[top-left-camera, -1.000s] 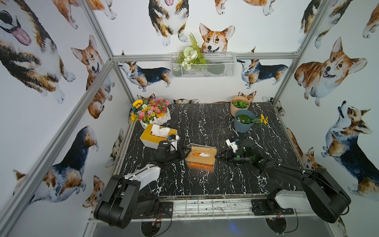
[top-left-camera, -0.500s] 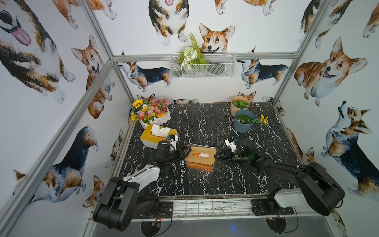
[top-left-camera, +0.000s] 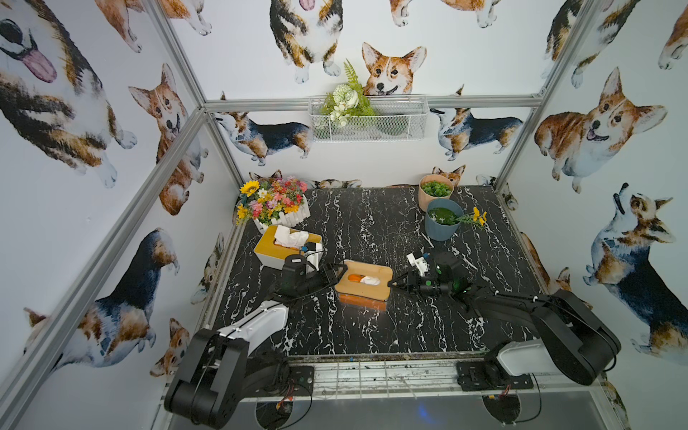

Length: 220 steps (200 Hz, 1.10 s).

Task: Put the tissue paper into the tissue box
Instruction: Close the box lid on the tissue box.

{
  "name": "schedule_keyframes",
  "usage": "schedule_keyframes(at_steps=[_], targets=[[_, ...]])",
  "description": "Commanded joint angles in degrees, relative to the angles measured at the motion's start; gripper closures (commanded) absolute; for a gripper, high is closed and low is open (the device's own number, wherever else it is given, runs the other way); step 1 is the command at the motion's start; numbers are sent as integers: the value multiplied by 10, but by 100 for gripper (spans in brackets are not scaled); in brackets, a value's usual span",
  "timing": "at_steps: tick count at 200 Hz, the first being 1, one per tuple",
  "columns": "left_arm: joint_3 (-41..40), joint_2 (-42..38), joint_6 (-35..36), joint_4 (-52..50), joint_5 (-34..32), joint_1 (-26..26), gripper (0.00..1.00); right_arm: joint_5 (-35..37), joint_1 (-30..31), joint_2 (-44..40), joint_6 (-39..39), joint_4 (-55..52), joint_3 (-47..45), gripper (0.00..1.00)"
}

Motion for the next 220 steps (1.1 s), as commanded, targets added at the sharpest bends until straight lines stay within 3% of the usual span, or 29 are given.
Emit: schedule_keyframes(at_steps=[1, 84, 126, 187, 220], targets=[[-1, 8, 0, 21, 27, -1, 50, 13, 0, 4, -7, 23, 2, 58], [-9, 36, 1, 34, 28, -1, 52, 18, -1, 3, 9, 38, 16, 59], [-10, 35, 2, 33, 27, -1, 52, 17, -1, 12, 15, 44, 20, 71], [-11, 40, 0, 37, 30, -2, 52, 12, -1, 34, 15, 52, 14, 77], [-10, 42, 1, 36, 30, -1, 52, 7, -1, 19, 16, 39, 26, 73]])
